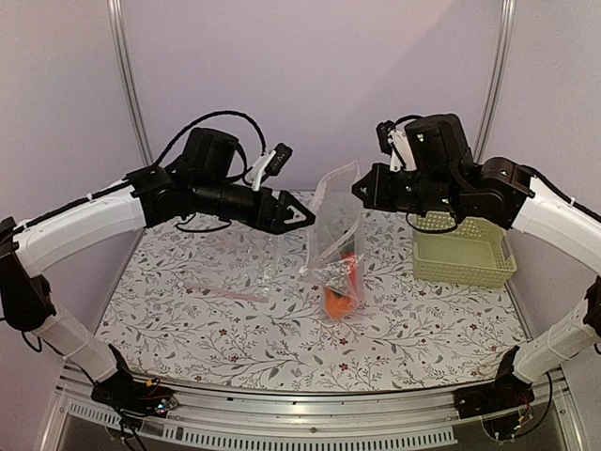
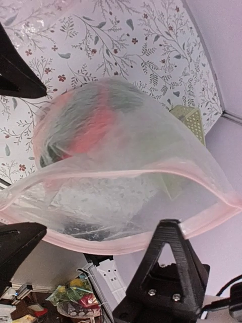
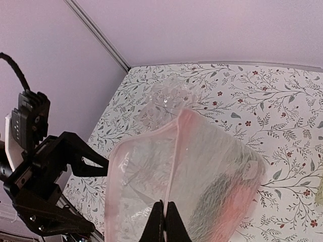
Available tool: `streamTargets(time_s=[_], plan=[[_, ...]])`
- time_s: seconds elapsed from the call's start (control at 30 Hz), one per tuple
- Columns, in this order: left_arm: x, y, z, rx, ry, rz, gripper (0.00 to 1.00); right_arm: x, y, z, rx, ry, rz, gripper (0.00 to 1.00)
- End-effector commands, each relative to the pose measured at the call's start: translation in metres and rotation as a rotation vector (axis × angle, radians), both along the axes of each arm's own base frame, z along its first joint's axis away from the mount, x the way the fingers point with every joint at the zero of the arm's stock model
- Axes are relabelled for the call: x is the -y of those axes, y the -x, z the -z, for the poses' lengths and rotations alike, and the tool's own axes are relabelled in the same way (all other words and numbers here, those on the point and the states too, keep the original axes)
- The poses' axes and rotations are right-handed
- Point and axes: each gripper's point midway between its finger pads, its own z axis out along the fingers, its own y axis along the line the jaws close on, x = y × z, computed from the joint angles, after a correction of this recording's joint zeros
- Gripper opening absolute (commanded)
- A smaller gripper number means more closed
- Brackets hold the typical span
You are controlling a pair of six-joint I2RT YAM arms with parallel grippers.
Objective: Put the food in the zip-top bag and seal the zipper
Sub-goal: Pass from the left arm to the right, then pass from the right arm to the left
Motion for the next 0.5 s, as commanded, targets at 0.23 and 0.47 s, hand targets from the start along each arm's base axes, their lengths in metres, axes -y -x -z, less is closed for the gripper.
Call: streamTargets(time_s=[0.23,0.47], plan=[[-0.022,0.054,0.01,0.175,0.078,0.021,0.96,0.002,-0.023,-0.046,0.083,-0.23,0.154,0.0],[-0.024,0.057,0.037,0.106,0.119,-0.018,0.72,-0.003,-0.026,-0.043,0.074,-0.235,0.154,0.0]])
